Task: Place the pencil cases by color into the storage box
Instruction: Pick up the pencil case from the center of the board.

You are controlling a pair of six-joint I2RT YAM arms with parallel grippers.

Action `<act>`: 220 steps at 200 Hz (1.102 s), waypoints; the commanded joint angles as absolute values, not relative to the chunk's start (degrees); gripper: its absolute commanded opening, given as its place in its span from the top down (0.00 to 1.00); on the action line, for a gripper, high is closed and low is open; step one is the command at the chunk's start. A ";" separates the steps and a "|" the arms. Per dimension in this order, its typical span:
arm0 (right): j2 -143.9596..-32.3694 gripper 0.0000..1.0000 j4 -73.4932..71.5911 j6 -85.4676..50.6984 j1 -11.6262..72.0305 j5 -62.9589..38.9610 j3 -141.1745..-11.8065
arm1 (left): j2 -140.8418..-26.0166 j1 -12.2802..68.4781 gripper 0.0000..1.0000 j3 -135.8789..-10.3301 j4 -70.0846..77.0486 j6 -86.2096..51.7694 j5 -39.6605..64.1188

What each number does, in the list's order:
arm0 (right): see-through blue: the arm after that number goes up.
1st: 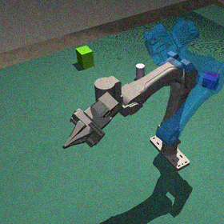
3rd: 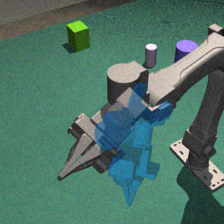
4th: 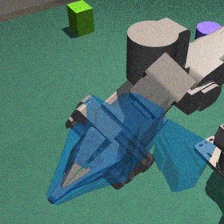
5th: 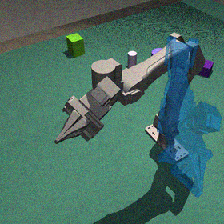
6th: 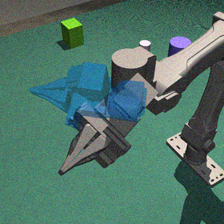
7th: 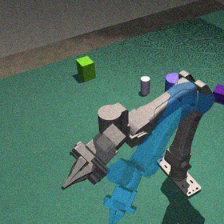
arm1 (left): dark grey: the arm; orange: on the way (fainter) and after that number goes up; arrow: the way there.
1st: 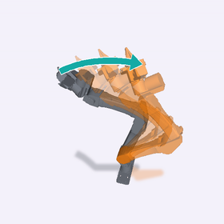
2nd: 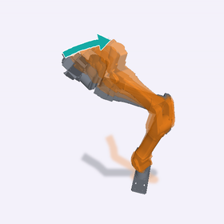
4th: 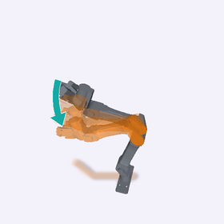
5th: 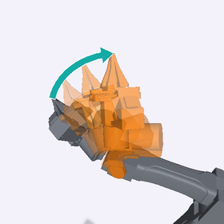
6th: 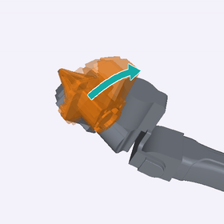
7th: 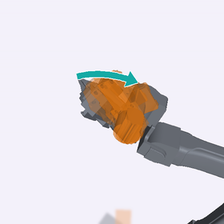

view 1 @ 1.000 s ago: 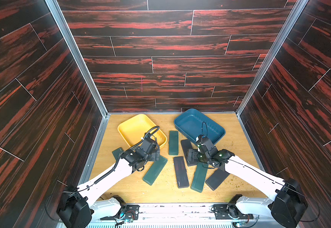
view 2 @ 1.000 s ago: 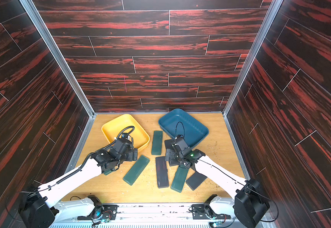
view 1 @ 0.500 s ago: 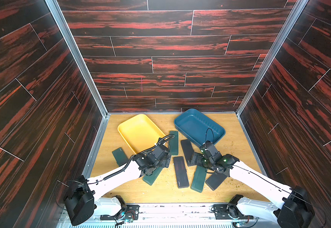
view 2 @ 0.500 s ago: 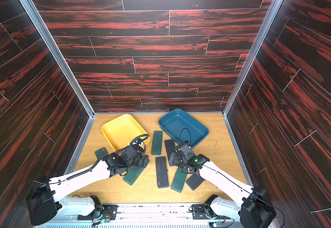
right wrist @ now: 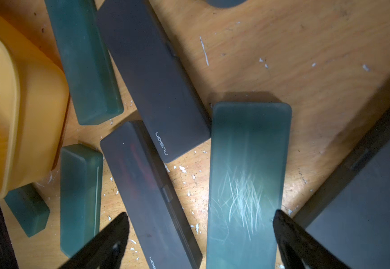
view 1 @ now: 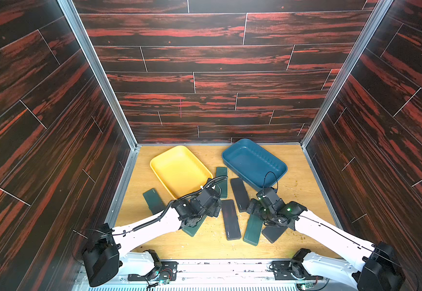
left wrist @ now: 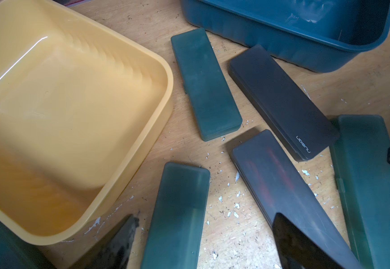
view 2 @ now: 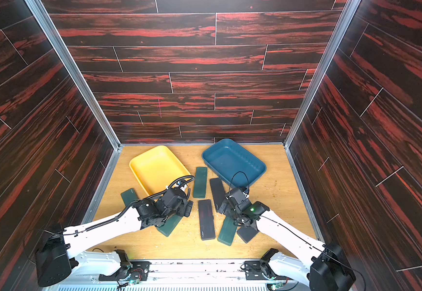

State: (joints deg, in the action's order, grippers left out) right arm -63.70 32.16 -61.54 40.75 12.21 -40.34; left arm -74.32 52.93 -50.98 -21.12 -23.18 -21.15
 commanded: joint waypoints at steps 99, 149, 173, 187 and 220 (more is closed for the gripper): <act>-65.02 0.04 36.60 -74.27 46.38 13.32 -39.57 | -69.03 56.60 0.08 -46.70 -18.55 -22.68 -24.79; -67.14 0.04 38.31 -75.31 47.10 12.89 -39.11 | -67.17 56.87 0.09 -45.40 -18.32 -22.24 -24.44; -68.58 0.04 39.94 -72.66 47.11 13.88 -39.46 | -66.50 57.04 0.09 -44.75 -17.84 -22.24 -24.09; -69.49 0.04 40.08 -70.96 47.11 14.24 -39.63 | -66.35 57.05 0.09 -44.52 -17.67 -22.24 -23.99; -71.63 0.04 40.06 -65.43 47.11 14.97 -41.18 | -66.00 57.22 0.09 -44.21 -17.40 -22.32 -23.99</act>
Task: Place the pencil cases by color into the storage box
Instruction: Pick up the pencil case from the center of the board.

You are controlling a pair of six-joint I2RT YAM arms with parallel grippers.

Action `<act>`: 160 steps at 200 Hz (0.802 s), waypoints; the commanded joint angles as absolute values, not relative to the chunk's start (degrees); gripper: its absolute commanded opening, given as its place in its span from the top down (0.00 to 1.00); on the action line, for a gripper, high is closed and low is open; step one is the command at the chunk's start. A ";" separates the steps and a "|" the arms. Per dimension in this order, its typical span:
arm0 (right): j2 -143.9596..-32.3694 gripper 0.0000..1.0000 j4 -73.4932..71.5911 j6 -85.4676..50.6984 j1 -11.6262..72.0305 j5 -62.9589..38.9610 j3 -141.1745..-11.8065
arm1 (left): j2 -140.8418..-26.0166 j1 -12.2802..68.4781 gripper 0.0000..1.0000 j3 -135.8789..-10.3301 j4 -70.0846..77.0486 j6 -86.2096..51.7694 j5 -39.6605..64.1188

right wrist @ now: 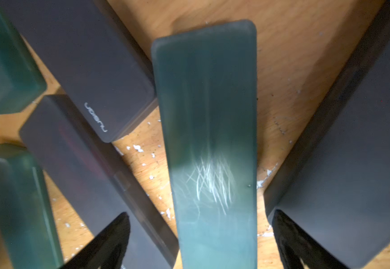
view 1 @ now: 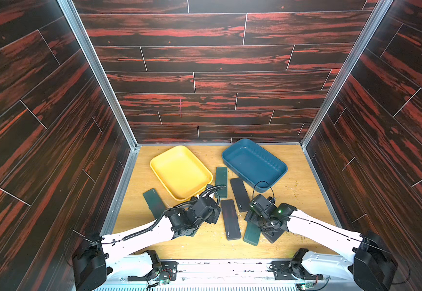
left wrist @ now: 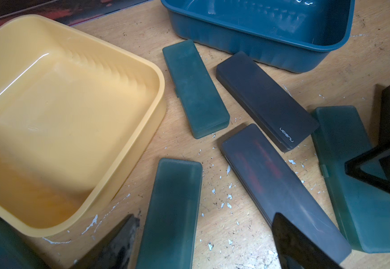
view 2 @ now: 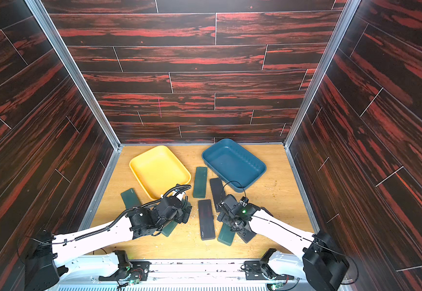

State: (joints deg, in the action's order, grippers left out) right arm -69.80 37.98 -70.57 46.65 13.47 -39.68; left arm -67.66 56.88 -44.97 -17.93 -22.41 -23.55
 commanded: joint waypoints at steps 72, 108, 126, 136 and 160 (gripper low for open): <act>-74.33 0.05 38.06 -54.41 45.81 15.64 -42.89 | -66.30 57.36 0.09 -44.08 -17.06 -22.84 -23.73; -75.44 0.06 36.60 -53.26 44.09 15.15 -41.94 | -66.76 57.34 0.09 -44.18 -16.79 -22.85 -23.64; -76.50 0.08 35.31 -53.26 43.34 14.25 -41.19 | -67.05 57.33 0.09 -44.30 -16.53 -23.09 -23.30; -76.98 0.09 34.40 -53.26 43.31 14.09 -40.89 | -67.06 57.31 0.09 -44.30 -16.20 -23.33 -23.14; -78.50 0.11 32.93 -53.66 42.92 13.07 -40.13 | -67.18 57.32 0.09 -44.12 -15.66 -23.73 -22.70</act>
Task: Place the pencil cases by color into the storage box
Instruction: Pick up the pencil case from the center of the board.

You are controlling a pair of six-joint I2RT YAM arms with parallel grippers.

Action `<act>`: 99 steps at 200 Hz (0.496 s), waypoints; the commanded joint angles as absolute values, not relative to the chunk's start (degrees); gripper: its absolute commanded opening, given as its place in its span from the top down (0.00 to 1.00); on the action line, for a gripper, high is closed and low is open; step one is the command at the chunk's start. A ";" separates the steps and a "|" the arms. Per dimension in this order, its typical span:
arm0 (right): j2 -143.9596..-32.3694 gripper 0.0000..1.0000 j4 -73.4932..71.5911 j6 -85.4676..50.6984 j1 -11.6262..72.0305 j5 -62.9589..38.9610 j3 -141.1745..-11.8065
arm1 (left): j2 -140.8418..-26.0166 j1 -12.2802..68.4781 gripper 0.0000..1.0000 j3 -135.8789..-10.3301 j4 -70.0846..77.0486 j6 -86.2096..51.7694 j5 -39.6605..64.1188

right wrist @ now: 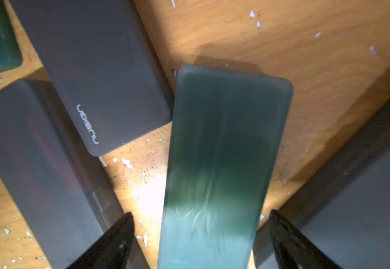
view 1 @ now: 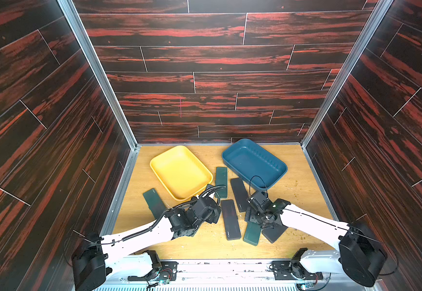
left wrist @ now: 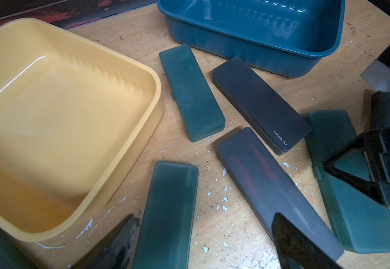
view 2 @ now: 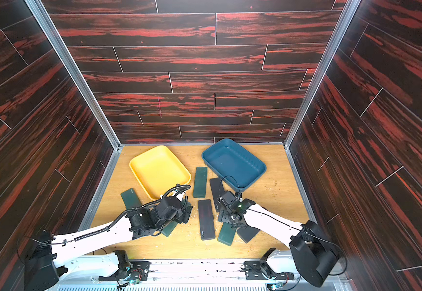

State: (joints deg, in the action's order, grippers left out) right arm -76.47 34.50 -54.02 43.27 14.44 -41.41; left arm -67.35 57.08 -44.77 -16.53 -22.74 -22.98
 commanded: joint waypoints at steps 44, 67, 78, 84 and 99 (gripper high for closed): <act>-80.48 0.15 31.15 -53.88 42.89 12.56 -38.43 | -67.28 57.33 0.09 -44.03 -15.69 -24.08 -22.76; -81.49 0.20 29.59 -53.88 42.73 12.04 -37.46 | -67.40 57.34 0.09 -44.03 -15.65 -24.43 -22.76; -82.03 0.24 28.80 -53.79 42.72 11.53 -37.10 | -67.28 57.30 0.09 -43.95 -15.74 -24.52 -22.76; -82.29 0.26 28.65 -53.78 42.63 11.34 -37.09 | -67.32 57.33 0.09 -43.94 -15.73 -24.60 -22.76; -82.53 0.32 28.34 -53.53 42.65 10.81 -36.98 | -67.24 57.38 0.09 -43.95 -15.82 -24.54 -23.03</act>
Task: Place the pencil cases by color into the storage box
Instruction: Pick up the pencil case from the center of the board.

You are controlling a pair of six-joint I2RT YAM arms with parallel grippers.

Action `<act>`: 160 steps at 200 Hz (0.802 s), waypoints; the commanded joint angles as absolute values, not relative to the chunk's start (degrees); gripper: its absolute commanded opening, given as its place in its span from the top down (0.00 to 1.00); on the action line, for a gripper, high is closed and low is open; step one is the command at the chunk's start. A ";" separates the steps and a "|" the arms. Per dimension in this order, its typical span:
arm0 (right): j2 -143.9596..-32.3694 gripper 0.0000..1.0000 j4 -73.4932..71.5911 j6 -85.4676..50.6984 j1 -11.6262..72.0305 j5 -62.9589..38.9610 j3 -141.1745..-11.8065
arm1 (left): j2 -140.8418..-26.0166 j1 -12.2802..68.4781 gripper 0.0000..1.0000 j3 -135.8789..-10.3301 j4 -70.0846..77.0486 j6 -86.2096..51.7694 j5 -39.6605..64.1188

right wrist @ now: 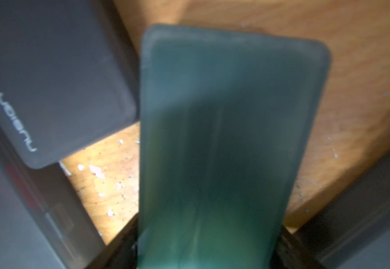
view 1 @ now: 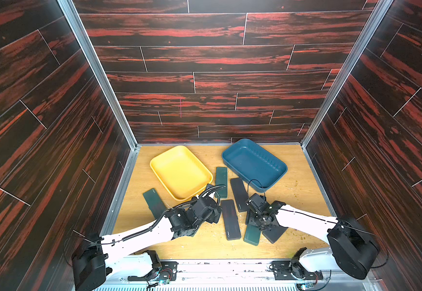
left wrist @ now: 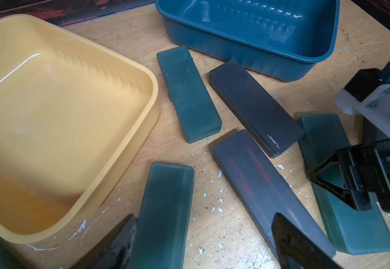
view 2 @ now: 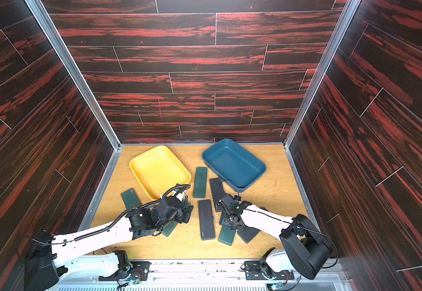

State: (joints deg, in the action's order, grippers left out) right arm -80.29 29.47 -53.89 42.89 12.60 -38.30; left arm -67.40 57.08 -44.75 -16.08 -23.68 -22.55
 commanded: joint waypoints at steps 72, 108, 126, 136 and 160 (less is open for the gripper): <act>-77.37 0.42 33.32 -51.52 42.71 10.77 -41.06 | -65.27 57.35 0.09 -45.50 -17.73 -24.70 -24.17; -74.94 0.44 35.86 -50.81 42.91 10.03 -43.40 | -63.61 57.38 0.09 -46.39 -18.45 -24.48 -24.34; -73.78 0.44 37.29 -50.33 43.22 9.88 -44.99 | -62.99 57.31 0.09 -46.83 -18.61 -24.43 -24.52; -73.34 0.44 38.08 -50.04 43.41 9.85 -46.17 | -62.63 57.35 0.09 -47.17 -18.63 -24.43 -24.76; -72.49 0.45 39.93 -49.16 43.85 9.58 -50.15 | -61.41 57.32 0.09 -47.72 -18.32 -24.37 -25.55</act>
State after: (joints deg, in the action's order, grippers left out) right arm -74.76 37.17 -50.72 43.22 10.17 -45.98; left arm -63.77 57.08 -45.67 -17.52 -23.99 -23.70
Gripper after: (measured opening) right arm 0.714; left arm 0.911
